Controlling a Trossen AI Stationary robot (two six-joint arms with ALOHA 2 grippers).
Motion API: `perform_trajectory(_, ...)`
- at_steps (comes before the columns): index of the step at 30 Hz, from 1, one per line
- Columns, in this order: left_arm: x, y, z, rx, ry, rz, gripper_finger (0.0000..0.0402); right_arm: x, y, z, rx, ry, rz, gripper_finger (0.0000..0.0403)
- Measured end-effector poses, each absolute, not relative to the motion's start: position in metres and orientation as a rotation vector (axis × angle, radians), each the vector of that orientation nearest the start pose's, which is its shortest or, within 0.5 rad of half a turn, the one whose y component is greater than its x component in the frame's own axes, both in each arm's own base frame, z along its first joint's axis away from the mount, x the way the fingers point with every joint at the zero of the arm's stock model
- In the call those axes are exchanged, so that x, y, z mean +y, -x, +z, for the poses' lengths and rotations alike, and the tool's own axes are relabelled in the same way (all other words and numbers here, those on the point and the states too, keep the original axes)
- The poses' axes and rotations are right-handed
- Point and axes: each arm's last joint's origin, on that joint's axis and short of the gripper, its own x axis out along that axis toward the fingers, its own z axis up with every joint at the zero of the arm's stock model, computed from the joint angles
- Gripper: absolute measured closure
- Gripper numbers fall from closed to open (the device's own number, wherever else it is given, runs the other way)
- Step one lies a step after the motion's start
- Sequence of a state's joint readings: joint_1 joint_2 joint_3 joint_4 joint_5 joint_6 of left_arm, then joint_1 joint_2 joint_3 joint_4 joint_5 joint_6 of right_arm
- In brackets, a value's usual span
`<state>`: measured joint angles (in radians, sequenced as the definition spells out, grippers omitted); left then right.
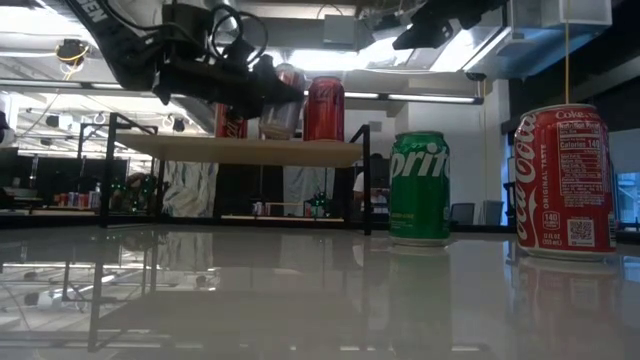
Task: Place canned beverage on shelf
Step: Put the silver soda can on the shelf aligned with the other silver soda can
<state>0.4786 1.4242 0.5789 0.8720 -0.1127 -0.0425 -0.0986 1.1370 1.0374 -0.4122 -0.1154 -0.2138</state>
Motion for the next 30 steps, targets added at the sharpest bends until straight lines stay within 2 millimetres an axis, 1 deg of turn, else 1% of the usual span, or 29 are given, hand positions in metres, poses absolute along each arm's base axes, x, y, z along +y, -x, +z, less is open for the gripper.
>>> perform_trajectory(2, 0.135, -0.253, 0.223, -0.051, 0.033, 0.592, 0.011, -0.021, -0.242, 0.331, 0.504, 0.155, 0.071, 0.0026)
perform_trajectory(6, 0.136, -0.254, 0.217, -0.018, 0.04, 0.601, 0.011, -0.021, -0.242, 0.331, 0.505, 0.155, 0.071, 0.0026)
perform_trajectory(12, 0.137, -0.255, 0.214, 0.005, 0.045, 0.609, 0.011, -0.021, -0.242, 0.331, 0.505, 0.155, 0.071, 0.0026)
perform_trajectory(26, 0.138, -0.254, 0.214, 0.01, 0.046, 0.655, 0.011, -0.021, -0.242, 0.331, 0.506, 0.154, 0.071, 0.0026)
perform_trajectory(30, 0.137, -0.254, 0.213, 0.013, 0.046, 0.652, 0.0096, -0.021, -0.242, 0.331, 0.506, 0.154, 0.071, 0.0026)
